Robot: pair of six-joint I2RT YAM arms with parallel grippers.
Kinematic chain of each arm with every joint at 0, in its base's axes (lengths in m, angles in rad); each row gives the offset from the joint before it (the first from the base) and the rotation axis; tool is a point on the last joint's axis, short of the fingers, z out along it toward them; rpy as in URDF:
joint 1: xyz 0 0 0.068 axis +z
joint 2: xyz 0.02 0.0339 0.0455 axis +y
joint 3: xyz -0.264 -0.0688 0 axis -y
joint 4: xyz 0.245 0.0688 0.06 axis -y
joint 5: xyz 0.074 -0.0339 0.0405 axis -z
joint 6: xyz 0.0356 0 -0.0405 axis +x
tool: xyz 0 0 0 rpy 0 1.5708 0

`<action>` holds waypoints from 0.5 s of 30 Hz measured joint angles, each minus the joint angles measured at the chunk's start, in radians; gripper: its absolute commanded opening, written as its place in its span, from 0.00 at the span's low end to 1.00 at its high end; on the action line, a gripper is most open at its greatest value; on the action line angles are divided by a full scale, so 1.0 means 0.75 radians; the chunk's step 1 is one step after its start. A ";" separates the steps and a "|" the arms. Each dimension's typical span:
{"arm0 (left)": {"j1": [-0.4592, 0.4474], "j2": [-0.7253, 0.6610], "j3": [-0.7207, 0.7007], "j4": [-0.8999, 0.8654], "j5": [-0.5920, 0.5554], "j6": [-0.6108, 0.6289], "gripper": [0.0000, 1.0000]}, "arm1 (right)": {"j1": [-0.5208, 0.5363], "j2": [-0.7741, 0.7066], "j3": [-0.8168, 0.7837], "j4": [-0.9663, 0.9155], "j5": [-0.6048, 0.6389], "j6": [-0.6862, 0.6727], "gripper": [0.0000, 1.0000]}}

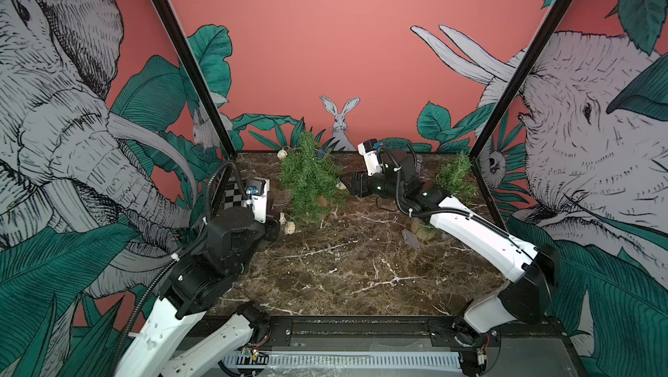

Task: Wrap string light around the christmas tree
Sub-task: Wrap the light string around the Christmas tree.

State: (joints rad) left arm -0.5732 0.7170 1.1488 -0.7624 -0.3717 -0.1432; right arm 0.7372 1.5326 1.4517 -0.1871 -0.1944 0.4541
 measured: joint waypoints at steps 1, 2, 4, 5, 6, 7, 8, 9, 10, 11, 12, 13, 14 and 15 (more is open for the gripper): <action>0.069 0.023 0.001 -0.005 0.049 -0.017 0.00 | -0.006 0.000 0.000 0.005 -0.001 0.003 0.59; 0.126 0.048 0.001 -0.008 0.111 -0.032 0.00 | -0.012 0.000 0.000 0.006 -0.001 0.004 0.59; 0.215 0.099 0.001 -0.013 0.202 -0.052 0.00 | -0.026 0.000 0.000 0.009 -0.001 0.007 0.59; 0.257 0.123 0.001 -0.014 0.243 -0.060 0.00 | -0.034 0.000 0.000 0.012 -0.001 0.008 0.59; 0.293 0.143 0.001 -0.014 0.276 -0.065 0.00 | -0.040 0.000 0.000 0.015 -0.001 0.008 0.59; 0.341 0.167 0.002 -0.015 0.314 -0.069 0.00 | -0.049 0.000 0.001 0.016 -0.001 0.007 0.59; 0.393 0.188 0.007 -0.016 0.349 -0.075 0.00 | -0.061 0.001 0.003 0.017 -0.001 0.007 0.59; 0.437 0.204 0.017 -0.019 0.377 -0.079 0.00 | -0.070 0.005 0.009 0.016 0.000 0.007 0.59; 0.487 0.220 0.033 -0.020 0.404 -0.081 0.00 | -0.080 0.014 0.025 0.013 0.001 0.005 0.59; 0.530 0.235 0.055 -0.021 0.426 -0.083 0.00 | -0.094 0.034 0.057 0.012 0.002 -0.002 0.59; 0.561 0.248 0.078 -0.021 0.441 -0.084 0.00 | -0.103 0.052 0.087 0.012 0.004 -0.009 0.59; 0.582 0.264 0.106 -0.020 0.447 -0.083 0.00 | -0.115 0.090 0.141 0.007 0.006 -0.022 0.59; 0.595 0.281 0.133 -0.015 0.449 -0.080 0.00 | -0.126 0.130 0.199 0.007 0.007 -0.032 0.59; 0.598 0.294 0.155 -0.012 0.448 -0.076 0.00 | -0.134 0.166 0.249 0.009 0.008 -0.042 0.59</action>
State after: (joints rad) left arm -0.1246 0.9375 1.2652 -0.7712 -0.0360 -0.2005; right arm 0.6365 1.6569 1.6382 -0.1806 -0.1886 0.4225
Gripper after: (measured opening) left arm 0.050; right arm 0.593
